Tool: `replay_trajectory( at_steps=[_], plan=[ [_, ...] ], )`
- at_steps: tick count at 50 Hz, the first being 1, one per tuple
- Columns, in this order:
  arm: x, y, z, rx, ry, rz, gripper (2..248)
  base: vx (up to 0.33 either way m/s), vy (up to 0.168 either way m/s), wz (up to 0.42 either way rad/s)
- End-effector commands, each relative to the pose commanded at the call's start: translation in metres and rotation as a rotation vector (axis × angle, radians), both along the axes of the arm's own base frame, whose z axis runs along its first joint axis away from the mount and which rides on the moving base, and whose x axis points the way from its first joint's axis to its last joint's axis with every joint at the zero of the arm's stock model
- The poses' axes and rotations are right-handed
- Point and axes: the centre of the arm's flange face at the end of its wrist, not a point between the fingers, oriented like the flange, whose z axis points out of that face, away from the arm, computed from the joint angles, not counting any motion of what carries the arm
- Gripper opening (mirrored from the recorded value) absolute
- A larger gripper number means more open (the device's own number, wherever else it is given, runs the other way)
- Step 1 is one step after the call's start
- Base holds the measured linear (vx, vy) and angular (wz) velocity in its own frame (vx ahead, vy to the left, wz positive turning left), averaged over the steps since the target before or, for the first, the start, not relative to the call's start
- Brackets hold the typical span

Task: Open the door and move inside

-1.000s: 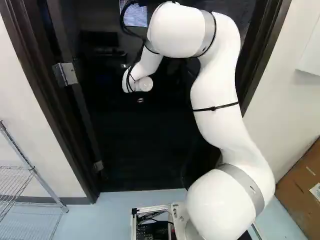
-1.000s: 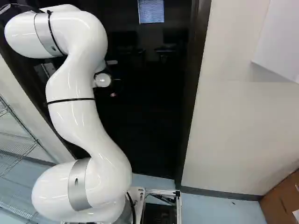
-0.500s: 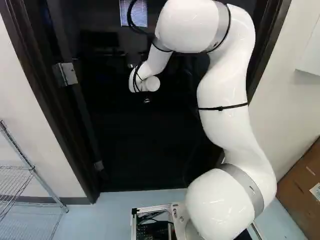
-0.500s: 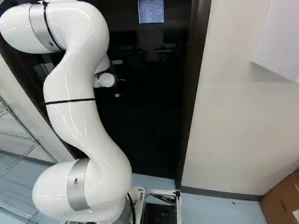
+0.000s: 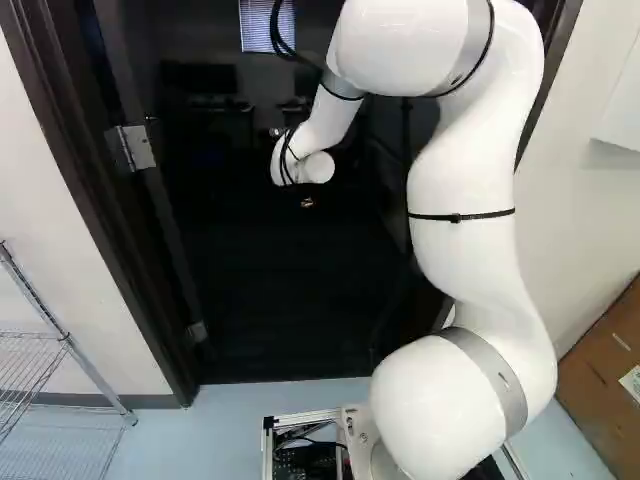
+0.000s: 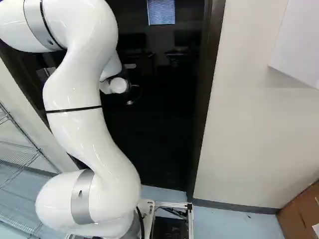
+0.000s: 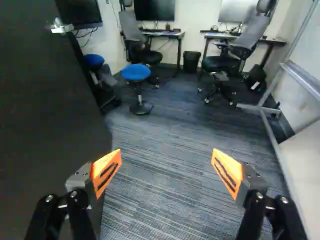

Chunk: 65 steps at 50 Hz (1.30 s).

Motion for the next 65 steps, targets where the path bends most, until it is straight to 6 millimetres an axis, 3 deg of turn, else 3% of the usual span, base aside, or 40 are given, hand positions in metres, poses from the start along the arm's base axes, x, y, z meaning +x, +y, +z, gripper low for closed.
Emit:
replay_trajectory(
  at_steps=[53, 65],
  plan=[
    [-0.041, -0.078, 0.004, -0.092, 0.022, -0.003, 247, 0.000, 0.000, 0.000],
    [-0.044, -0.083, 0.004, -0.093, 0.024, -0.012, 247, 0.000, 0.000, 0.000]
  ],
)
